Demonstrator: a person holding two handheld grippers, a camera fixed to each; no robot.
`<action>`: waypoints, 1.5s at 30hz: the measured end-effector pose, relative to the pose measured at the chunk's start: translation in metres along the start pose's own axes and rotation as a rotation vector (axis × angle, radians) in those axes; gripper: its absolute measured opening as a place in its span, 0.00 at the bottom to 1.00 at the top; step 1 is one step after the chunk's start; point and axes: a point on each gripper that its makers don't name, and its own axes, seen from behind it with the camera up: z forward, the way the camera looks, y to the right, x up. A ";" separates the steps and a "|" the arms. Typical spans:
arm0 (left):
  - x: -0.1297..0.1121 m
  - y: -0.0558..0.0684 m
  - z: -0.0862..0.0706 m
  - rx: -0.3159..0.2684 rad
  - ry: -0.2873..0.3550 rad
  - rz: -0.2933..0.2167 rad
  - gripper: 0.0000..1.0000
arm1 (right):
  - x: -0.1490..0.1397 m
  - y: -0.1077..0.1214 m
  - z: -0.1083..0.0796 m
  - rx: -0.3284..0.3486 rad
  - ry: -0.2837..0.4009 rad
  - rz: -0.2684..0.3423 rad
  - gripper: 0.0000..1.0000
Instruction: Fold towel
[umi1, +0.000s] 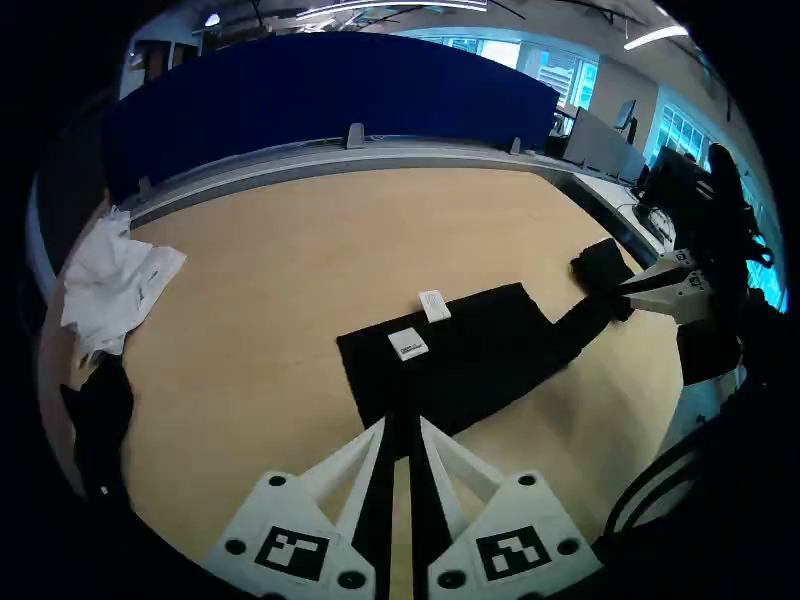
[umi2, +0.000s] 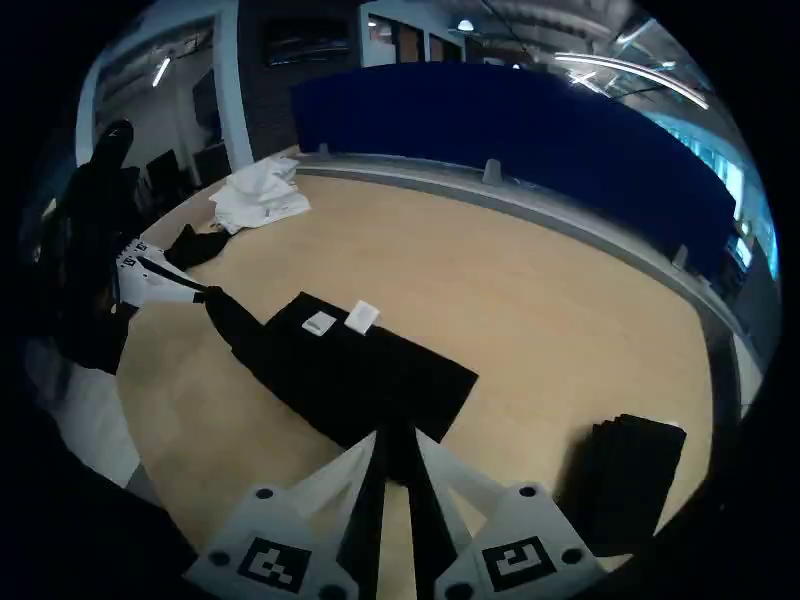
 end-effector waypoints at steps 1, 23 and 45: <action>0.002 -0.002 0.003 0.002 0.001 0.003 0.09 | 0.002 0.002 0.004 -0.002 0.000 0.002 0.13; -0.007 -0.025 0.069 0.013 -0.042 0.007 0.09 | -0.019 0.028 0.063 -0.024 -0.067 0.057 0.13; -0.007 -0.052 0.119 0.053 -0.079 0.008 0.15 | -0.028 0.051 0.102 -0.094 -0.106 0.074 0.25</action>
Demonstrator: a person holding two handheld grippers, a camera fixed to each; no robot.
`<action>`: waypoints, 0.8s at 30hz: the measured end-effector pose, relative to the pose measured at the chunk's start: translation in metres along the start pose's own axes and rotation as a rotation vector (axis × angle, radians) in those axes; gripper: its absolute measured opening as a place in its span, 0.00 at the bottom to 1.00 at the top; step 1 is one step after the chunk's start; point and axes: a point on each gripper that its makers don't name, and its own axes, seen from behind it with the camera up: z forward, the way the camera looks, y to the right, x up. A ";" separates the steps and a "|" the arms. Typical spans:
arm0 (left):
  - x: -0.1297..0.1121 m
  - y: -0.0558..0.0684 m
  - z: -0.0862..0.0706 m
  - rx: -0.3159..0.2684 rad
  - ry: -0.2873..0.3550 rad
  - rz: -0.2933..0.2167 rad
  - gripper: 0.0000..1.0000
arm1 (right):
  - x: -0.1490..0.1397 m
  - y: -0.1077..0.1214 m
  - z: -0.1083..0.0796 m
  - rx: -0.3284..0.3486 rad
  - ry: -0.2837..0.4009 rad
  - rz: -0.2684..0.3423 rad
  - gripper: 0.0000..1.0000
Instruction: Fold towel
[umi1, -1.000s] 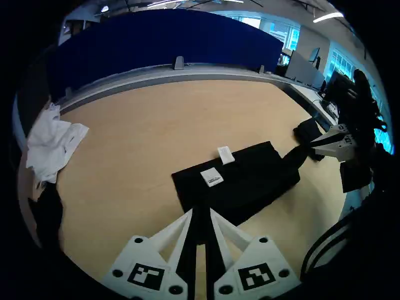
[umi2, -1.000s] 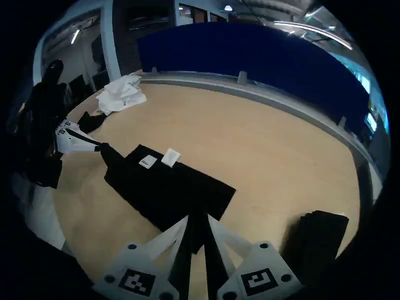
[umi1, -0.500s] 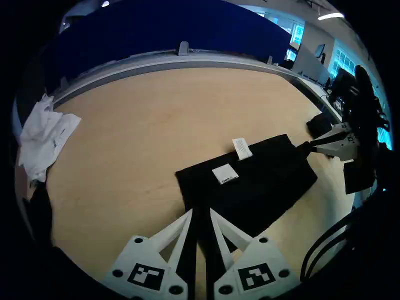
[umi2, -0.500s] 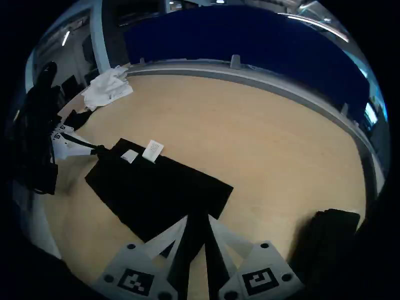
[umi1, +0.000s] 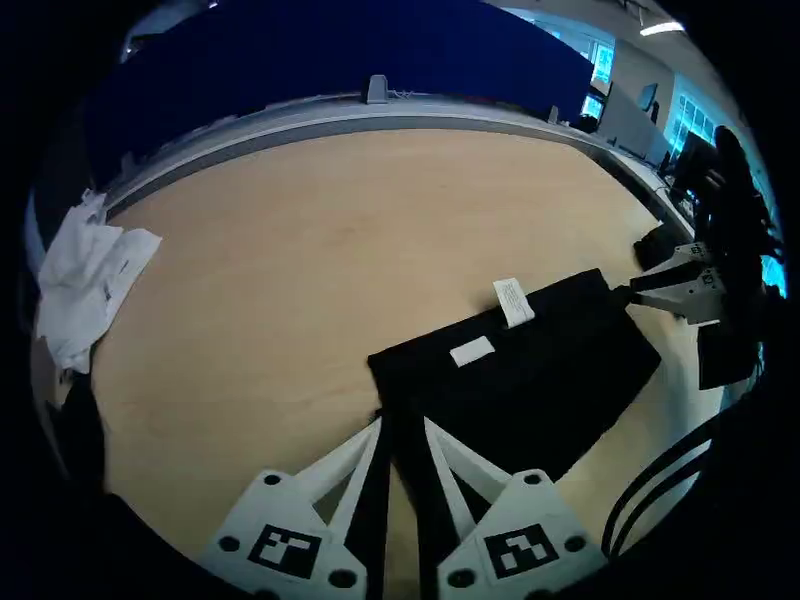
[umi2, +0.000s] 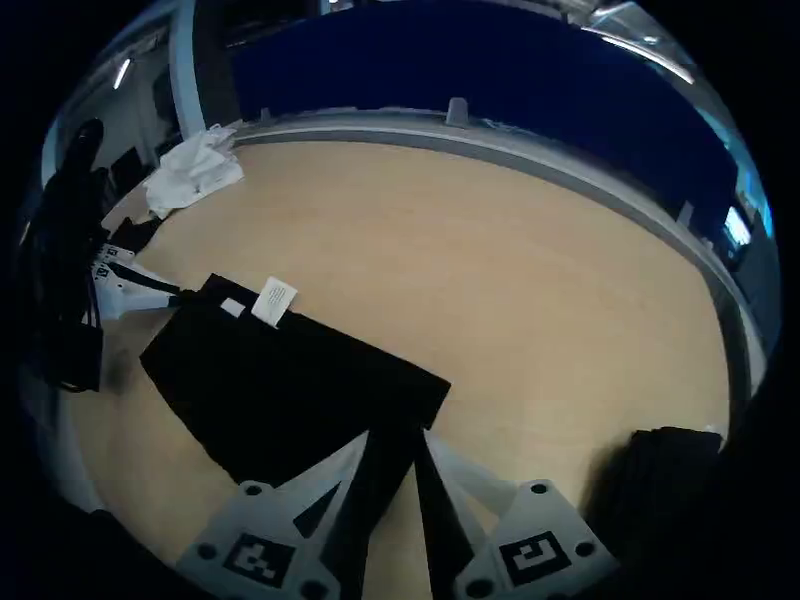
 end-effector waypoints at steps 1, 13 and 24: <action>0.001 -0.001 0.001 0.005 0.000 0.006 0.16 | 0.000 0.000 0.001 -0.003 -0.002 -0.002 0.25; 0.010 -0.013 -0.002 0.038 0.007 0.005 0.47 | 0.011 0.010 0.002 -0.052 0.020 -0.019 0.46; 0.006 -0.017 -0.014 0.061 0.017 -0.015 0.87 | 0.014 0.015 -0.007 -0.062 0.045 -0.022 0.94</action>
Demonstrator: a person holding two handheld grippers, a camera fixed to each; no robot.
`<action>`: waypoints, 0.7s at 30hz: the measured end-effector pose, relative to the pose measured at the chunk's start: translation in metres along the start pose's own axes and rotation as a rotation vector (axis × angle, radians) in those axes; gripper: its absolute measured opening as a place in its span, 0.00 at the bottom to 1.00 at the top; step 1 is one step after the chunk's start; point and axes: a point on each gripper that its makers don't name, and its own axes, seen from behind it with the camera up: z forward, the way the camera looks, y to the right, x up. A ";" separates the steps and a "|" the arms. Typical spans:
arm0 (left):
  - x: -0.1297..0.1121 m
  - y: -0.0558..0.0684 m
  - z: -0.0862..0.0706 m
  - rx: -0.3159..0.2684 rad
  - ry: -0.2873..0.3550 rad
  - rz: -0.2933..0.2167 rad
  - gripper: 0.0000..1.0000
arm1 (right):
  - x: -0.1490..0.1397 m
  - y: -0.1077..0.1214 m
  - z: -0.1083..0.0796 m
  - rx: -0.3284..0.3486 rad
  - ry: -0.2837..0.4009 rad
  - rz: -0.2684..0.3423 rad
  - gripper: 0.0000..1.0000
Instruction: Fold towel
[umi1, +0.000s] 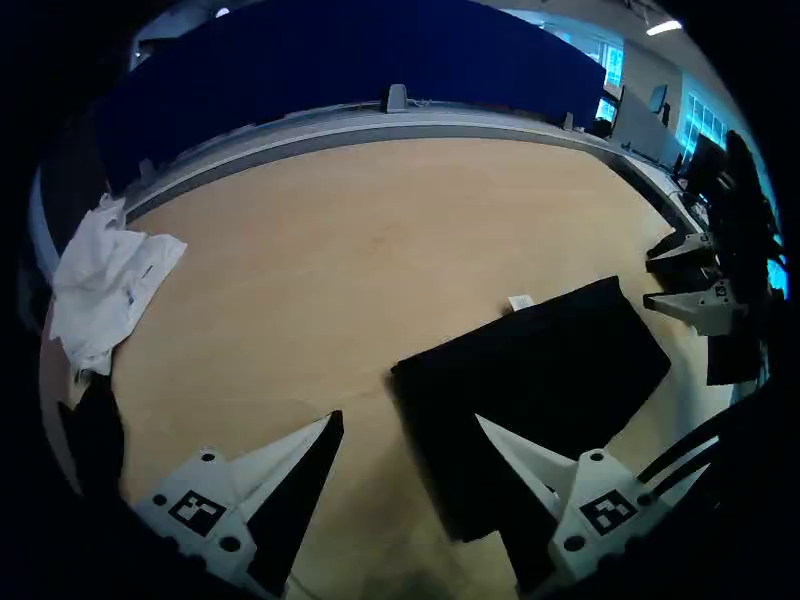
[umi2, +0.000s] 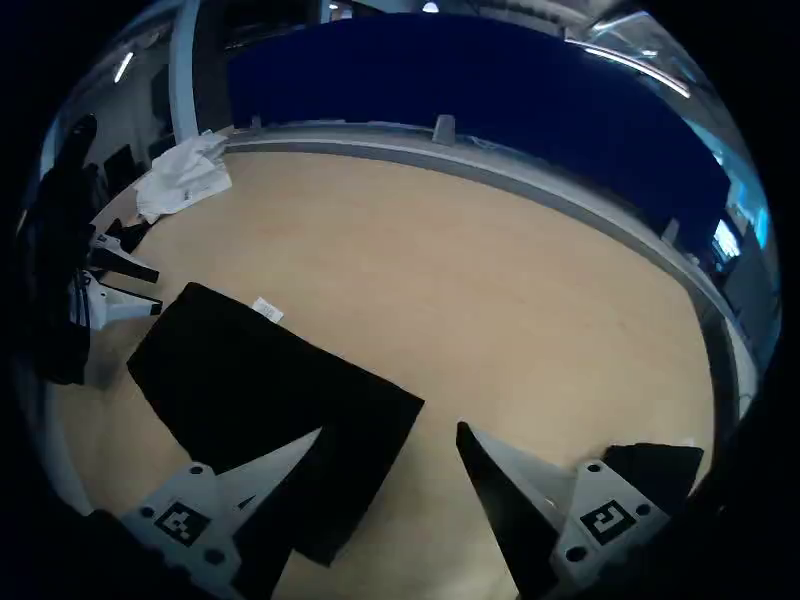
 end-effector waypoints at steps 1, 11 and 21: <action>0.000 0.001 -0.001 -0.002 0.000 -0.006 0.88 | 0.000 0.000 -0.001 0.001 0.001 0.001 0.94; -0.008 0.004 -0.012 0.006 0.004 -0.011 0.90 | -0.004 -0.005 -0.013 0.008 0.005 0.006 0.94; -0.031 0.010 -0.037 0.030 0.004 -0.029 0.90 | -0.022 -0.016 -0.032 0.012 0.002 0.011 0.94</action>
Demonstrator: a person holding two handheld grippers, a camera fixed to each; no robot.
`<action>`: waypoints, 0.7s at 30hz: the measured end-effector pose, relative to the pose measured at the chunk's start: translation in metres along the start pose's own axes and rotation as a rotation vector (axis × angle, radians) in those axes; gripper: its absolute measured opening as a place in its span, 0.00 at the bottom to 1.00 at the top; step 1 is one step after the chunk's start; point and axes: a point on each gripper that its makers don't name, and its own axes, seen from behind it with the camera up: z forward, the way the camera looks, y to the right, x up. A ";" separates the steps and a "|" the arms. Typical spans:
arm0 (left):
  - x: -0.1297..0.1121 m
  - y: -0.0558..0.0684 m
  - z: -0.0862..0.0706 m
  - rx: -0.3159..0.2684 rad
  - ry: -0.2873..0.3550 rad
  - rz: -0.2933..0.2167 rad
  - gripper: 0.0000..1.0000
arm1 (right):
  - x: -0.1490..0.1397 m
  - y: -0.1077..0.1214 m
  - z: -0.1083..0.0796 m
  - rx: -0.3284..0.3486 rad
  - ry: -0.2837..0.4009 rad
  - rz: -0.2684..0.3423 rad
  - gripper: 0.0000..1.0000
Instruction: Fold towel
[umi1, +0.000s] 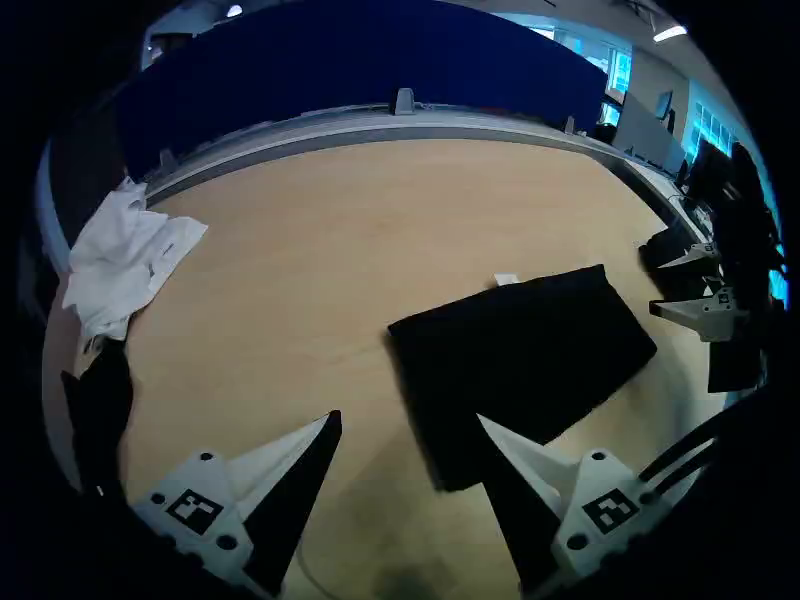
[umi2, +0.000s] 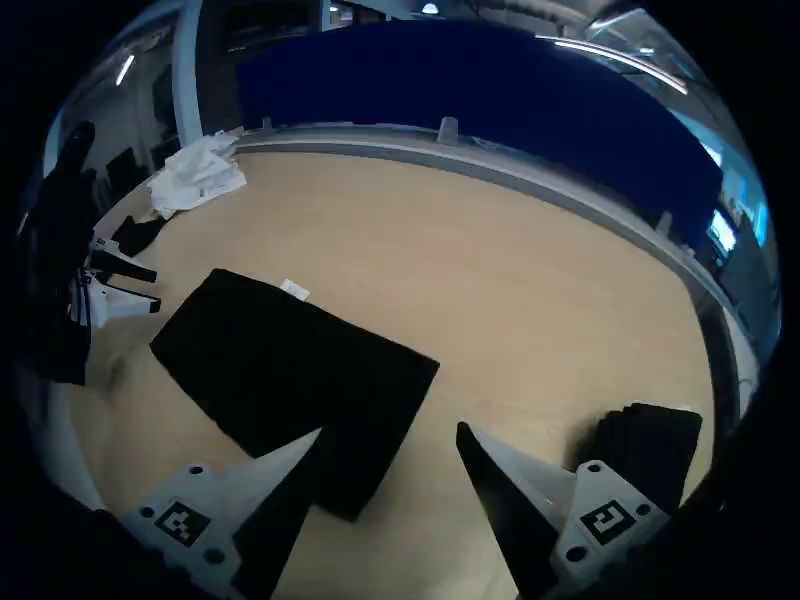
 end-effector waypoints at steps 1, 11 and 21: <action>-0.003 0.000 -0.003 0.004 0.000 -0.002 0.90 | -0.002 -0.001 -0.002 -0.001 0.000 0.003 0.94; -0.026 0.004 -0.020 0.020 -0.001 -0.024 0.90 | -0.017 -0.006 -0.017 -0.007 0.001 0.018 0.94; -0.040 -0.008 -0.041 0.067 0.009 -0.060 0.90 | -0.025 -0.015 -0.017 0.028 -0.014 -0.020 0.94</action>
